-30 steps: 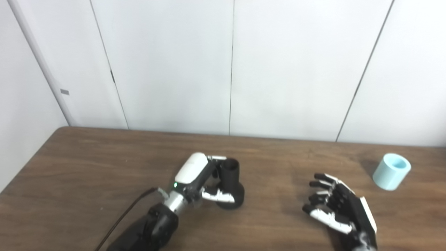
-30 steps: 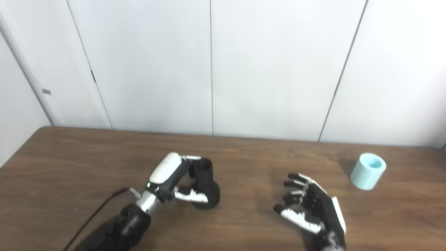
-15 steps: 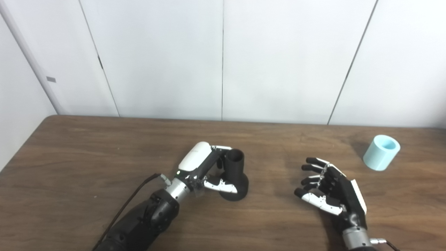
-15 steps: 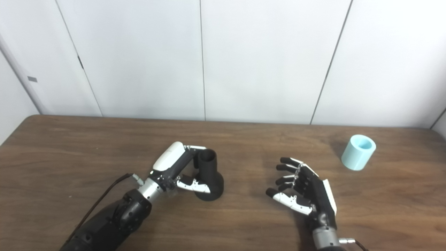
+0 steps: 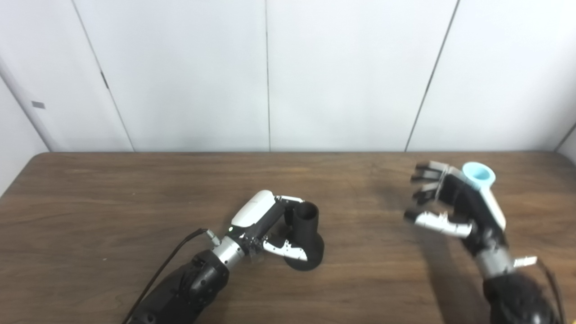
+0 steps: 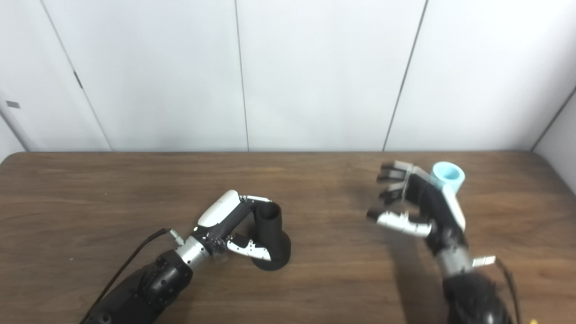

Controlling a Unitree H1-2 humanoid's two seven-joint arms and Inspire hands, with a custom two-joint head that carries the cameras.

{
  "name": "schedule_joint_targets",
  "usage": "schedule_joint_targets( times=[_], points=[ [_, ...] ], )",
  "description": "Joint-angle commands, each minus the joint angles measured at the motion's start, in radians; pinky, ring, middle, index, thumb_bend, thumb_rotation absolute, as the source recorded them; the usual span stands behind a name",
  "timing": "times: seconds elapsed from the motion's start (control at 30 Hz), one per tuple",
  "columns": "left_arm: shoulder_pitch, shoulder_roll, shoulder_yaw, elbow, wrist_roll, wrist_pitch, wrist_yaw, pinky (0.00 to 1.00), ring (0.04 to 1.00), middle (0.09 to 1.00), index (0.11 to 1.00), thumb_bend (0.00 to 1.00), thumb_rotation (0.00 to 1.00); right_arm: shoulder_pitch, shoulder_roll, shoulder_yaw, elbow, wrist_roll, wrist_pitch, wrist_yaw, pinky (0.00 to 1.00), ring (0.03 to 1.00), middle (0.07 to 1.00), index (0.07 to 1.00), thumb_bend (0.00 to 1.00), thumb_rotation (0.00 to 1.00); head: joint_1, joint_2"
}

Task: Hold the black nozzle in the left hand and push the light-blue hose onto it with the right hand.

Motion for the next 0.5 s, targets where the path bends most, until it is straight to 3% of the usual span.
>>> schedule_joint_targets(
  times=[0.0,0.2,0.3,0.4,0.47],
  points=[
    [0.135,0.002,-0.066,0.066,0.048,0.093,-0.151,0.43,0.429,0.477,0.506,0.5,0.0,-0.099,-0.024,0.001,-0.126,-0.077,0.072,-0.023,0.41,0.51,0.633,0.669,0.72,0.07,-0.01,-0.003],
    [0.145,0.003,-0.069,0.078,0.039,0.054,-0.176,0.43,0.43,0.47,0.512,0.5,0.0,-0.232,-0.081,0.003,-0.253,-0.177,0.313,0.019,0.39,0.53,0.655,0.666,0.7,0.0,-0.068,-0.03],
    [0.145,0.014,-0.07,0.094,0.042,0.018,-0.168,0.42,0.424,0.473,0.513,0.5,0.0,-0.276,-0.114,0.015,-0.283,-0.242,0.406,0.03,0.46,0.551,0.674,0.66,0.74,0.01,-0.122,-0.05],
    [0.144,0.029,-0.069,0.1,0.038,0.008,-0.165,0.42,0.417,0.478,0.511,0.5,0.0,-0.304,-0.127,-0.003,-0.284,-0.255,0.46,0.034,0.5,0.561,0.695,0.68,0.74,0.0,-0.183,-0.069],
    [0.145,0.039,-0.064,0.096,0.041,0.009,-0.159,0.42,0.416,0.478,0.512,0.5,0.0,-0.314,-0.149,-0.017,-0.255,-0.268,0.464,0.037,0.55,0.623,0.73,0.702,0.75,0.0,-0.207,-0.075]
  ],
)
